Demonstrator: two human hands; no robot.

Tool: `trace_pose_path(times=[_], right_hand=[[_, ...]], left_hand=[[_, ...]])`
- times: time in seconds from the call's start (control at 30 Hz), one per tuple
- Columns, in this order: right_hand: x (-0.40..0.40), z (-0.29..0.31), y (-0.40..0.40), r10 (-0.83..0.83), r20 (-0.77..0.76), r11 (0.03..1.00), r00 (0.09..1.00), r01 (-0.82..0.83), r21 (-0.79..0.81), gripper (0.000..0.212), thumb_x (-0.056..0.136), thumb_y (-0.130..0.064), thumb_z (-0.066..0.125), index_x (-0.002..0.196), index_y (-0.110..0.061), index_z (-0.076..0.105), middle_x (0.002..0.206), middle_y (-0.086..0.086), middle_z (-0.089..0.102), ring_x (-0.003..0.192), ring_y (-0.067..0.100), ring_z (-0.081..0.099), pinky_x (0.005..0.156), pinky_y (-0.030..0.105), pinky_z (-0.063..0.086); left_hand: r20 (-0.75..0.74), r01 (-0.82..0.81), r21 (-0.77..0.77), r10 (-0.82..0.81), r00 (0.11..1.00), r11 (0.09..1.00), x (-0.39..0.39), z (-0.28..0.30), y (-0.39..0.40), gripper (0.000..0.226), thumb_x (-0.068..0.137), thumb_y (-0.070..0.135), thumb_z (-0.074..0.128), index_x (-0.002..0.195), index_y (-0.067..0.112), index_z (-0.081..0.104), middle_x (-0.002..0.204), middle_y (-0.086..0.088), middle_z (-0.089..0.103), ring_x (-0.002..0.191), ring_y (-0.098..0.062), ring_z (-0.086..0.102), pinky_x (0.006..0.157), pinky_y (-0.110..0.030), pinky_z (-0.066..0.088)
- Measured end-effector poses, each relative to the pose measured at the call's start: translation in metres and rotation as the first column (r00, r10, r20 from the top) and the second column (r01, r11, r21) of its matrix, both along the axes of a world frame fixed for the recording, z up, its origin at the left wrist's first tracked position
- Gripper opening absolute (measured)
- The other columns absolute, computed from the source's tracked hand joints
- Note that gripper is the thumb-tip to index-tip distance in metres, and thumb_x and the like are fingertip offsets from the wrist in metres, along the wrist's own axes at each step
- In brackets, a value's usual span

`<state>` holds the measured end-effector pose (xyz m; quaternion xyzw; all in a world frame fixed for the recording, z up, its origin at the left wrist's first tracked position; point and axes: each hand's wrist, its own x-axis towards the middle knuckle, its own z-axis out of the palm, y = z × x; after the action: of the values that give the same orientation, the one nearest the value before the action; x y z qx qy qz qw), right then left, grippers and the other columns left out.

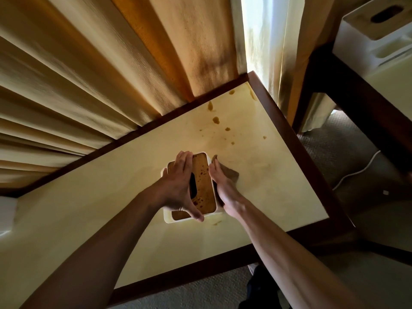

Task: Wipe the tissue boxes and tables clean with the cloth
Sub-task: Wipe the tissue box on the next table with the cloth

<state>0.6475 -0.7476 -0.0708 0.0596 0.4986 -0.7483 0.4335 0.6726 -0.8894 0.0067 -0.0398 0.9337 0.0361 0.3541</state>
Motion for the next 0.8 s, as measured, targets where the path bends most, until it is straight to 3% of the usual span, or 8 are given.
trace_pose_path(times=[0.17,0.27,0.4,0.5,0.57,0.63,0.7,0.8], right_hand=[[-0.008,-0.001,-0.005,-0.024,-0.036,0.998,0.999,0.022,-0.063,0.069,0.093,-0.054,0.049,0.152,-0.043,0.015,0.156,0.006,0.032,0.137,0.032,0.041,0.105,0.057,0.042],[-0.012,0.005,-0.006,-0.066,-0.069,0.993,0.995,0.059,-0.107,0.053,0.102,-0.03,0.046,0.151,-0.035,0.027,0.151,-0.008,0.037,0.128,0.018,0.05,0.101,0.04,0.049],[-0.006,0.026,0.002,-0.092,-0.094,0.986,0.991,0.077,-0.148,0.04,0.104,-0.02,0.043,0.141,-0.032,0.045,0.122,-0.027,0.057,0.107,-0.004,0.059,0.096,0.029,0.051],[0.013,0.034,0.016,-0.061,-0.11,0.989,0.992,0.045,-0.144,0.031,0.104,-0.015,0.04,0.116,-0.039,0.055,0.096,-0.033,0.064,0.096,-0.011,0.062,0.078,0.015,0.053],[0.027,0.031,0.025,-0.053,-0.102,0.988,0.993,0.038,-0.151,0.035,0.104,-0.012,0.039,0.117,-0.04,0.055,0.101,-0.033,0.065,0.101,-0.014,0.059,0.078,0.009,0.049],[0.042,0.025,0.031,-0.047,-0.088,0.99,0.995,0.035,-0.134,0.042,0.104,-0.014,0.037,0.135,-0.042,0.043,0.113,-0.043,0.057,0.109,-0.021,0.05,0.095,0.009,0.041],[0.053,0.016,0.034,-0.019,-0.07,0.996,0.997,0.013,-0.084,0.049,0.104,-0.024,0.037,0.149,-0.042,0.026,0.132,-0.046,0.037,0.121,-0.022,0.034,0.111,0.023,0.018],[0.061,0.009,0.035,-0.006,0.004,0.998,1.0,0.006,-0.056,0.052,0.104,-0.036,0.034,0.152,-0.045,0.015,0.155,-0.027,0.015,0.132,-0.006,0.016,0.115,0.036,0.008]], left_hand=[[0.018,-0.017,0.006,0.017,1.0,1.0,-0.001,0.001,0.001,0.167,0.047,0.073,0.085,0.145,0.022,-0.039,0.155,0.009,-0.038,0.148,-0.023,-0.029,0.123,-0.05,0.003],[0.027,-0.068,0.004,0.068,0.997,0.998,0.001,0.001,0.0,0.168,0.045,0.072,0.086,0.145,0.022,-0.039,0.156,0.008,-0.039,0.148,-0.025,-0.028,0.123,-0.054,0.004],[0.039,-0.123,0.006,0.123,0.992,0.992,0.003,-0.001,-0.002,0.17,0.043,0.073,0.086,0.145,0.022,-0.04,0.156,0.005,-0.04,0.147,-0.025,-0.03,0.122,-0.058,0.002],[0.027,-0.115,0.016,0.115,0.993,0.993,0.004,-0.001,-0.003,0.169,0.042,0.075,0.085,0.146,0.023,-0.038,0.157,0.007,-0.038,0.149,-0.027,-0.024,0.122,-0.059,0.006],[0.019,-0.105,0.022,0.105,0.994,0.994,0.004,-0.002,-0.004,0.169,0.042,0.075,0.085,0.146,0.023,-0.038,0.157,0.008,-0.037,0.15,-0.027,-0.023,0.122,-0.059,0.007],[0.019,-0.097,0.015,0.097,0.995,0.995,0.003,-0.003,-0.004,0.169,0.043,0.076,0.084,0.144,0.023,-0.04,0.156,0.009,-0.038,0.149,-0.027,-0.024,0.122,-0.059,0.004],[0.019,-0.093,0.007,0.092,0.996,0.996,0.003,-0.004,-0.004,0.169,0.043,0.077,0.083,0.144,0.023,-0.04,0.155,0.009,-0.039,0.149,-0.027,-0.025,0.122,-0.059,0.003],[0.02,-0.088,0.002,0.088,0.996,0.996,0.004,-0.006,-0.006,0.169,0.042,0.077,0.082,0.144,0.023,-0.041,0.155,0.007,-0.039,0.149,-0.027,-0.026,0.121,-0.06,0.002]])
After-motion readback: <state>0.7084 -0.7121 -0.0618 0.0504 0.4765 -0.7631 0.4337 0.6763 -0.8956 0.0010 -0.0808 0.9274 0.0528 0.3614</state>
